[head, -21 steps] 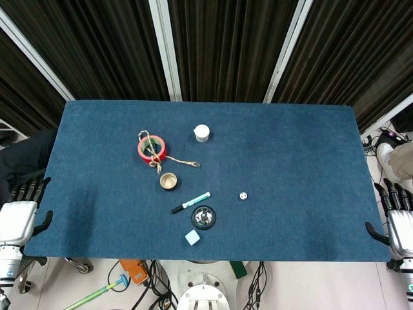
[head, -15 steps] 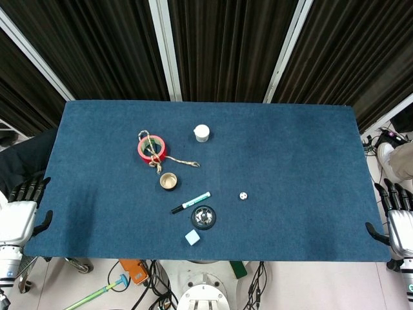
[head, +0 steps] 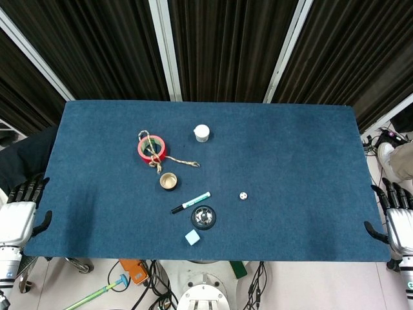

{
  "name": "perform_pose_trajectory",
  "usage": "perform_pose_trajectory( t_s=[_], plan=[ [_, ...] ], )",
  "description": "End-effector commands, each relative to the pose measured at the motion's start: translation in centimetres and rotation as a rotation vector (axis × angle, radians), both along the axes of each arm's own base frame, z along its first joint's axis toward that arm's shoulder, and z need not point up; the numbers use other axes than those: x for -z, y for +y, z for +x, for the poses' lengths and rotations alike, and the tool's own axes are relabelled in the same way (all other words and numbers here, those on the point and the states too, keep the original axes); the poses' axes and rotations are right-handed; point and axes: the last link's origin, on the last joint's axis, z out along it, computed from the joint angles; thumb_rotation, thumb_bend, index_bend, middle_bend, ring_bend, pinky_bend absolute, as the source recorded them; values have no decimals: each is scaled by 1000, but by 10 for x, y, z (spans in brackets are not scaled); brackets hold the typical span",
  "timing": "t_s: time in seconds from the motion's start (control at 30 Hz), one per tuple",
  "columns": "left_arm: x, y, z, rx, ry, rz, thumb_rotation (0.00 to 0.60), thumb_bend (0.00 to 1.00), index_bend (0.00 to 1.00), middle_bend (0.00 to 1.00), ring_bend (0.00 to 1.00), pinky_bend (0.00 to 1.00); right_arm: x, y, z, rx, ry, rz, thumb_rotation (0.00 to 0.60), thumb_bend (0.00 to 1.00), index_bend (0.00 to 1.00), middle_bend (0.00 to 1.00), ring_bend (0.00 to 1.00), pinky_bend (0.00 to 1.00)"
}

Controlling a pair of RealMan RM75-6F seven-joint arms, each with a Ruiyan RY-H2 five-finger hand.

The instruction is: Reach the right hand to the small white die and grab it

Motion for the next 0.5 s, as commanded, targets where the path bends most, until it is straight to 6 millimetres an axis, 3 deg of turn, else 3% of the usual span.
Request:
perform_pose_trajectory(
  t_s=[0.03, 0.23, 0.5],
  plan=[
    [0, 0, 0, -3, 1, 1, 600, 416, 31, 0, 17, 95, 14, -13, 0, -12, -11, 64, 600, 375, 215, 32, 40, 117],
    [0, 0, 0, 0, 3, -4, 600, 416, 31, 0, 17, 95, 50, -55, 16, -67, -60, 261, 600, 375, 264, 32, 40, 107],
    [-3, 0, -3, -27, -14, 5, 600, 417, 31, 0, 17, 95, 108, -106, 63, -192, -90, 444, 600, 374, 313, 32, 49, 84]
  ],
)
